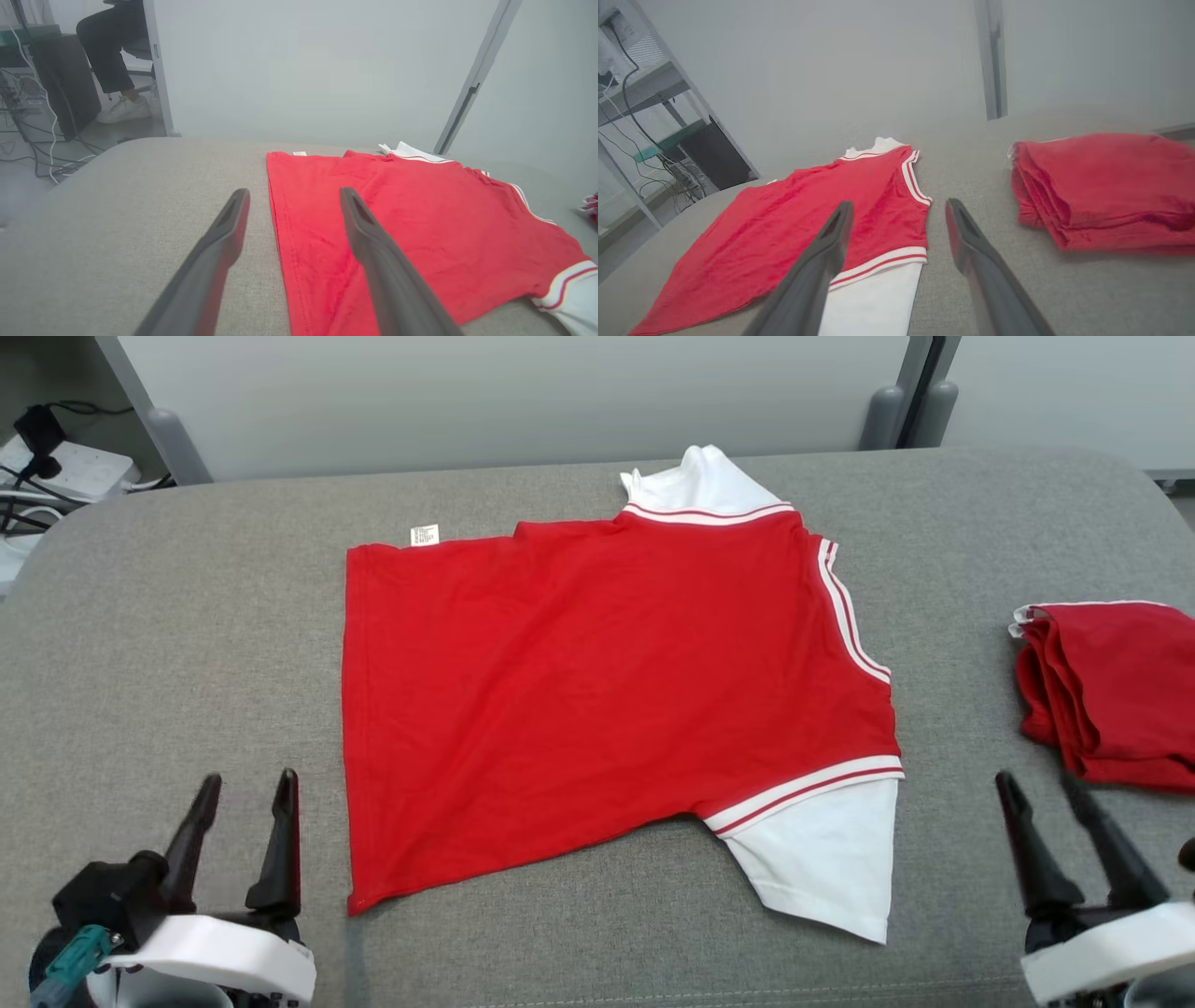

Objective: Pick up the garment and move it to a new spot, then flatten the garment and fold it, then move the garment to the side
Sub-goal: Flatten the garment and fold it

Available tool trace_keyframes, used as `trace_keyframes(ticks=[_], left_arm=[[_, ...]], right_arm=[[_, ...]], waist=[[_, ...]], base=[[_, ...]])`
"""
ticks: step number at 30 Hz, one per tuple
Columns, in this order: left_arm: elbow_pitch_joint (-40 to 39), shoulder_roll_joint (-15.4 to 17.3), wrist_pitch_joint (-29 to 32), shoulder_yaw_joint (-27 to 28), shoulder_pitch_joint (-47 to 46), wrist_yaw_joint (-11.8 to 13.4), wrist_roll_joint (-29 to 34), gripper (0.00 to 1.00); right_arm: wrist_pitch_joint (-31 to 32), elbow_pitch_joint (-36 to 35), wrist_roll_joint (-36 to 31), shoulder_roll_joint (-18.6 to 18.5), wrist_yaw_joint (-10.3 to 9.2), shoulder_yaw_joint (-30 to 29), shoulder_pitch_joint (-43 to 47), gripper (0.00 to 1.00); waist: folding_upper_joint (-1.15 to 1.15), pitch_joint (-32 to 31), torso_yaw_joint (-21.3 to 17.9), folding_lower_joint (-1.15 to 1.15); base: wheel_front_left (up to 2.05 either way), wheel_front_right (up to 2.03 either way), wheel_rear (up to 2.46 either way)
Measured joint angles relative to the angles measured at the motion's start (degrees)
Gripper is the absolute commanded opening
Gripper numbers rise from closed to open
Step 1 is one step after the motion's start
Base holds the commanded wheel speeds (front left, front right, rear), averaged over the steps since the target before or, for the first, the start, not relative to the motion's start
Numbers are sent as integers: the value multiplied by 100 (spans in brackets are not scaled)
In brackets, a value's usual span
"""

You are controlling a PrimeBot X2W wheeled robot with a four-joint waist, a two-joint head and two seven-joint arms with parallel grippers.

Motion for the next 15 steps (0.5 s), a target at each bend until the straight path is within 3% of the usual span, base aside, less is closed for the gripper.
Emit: trace_keyframes(ticks=[6, 15], left_arm=[[-469, 94, -138, 49, -80, 265, 339, 100], [-341, 14, -328, 33, 3, 345, 599, 100]], right_arm=[[-359, 8, -1166, 109, 0, -116, -340, 100], [-708, 412, -2028, 346, 1, -48, -336, 100]], waist=[[0, -192, 29, 0], [0, -412, 70, 0]], base=[[0, 0, 0], [0, 0, 0]])
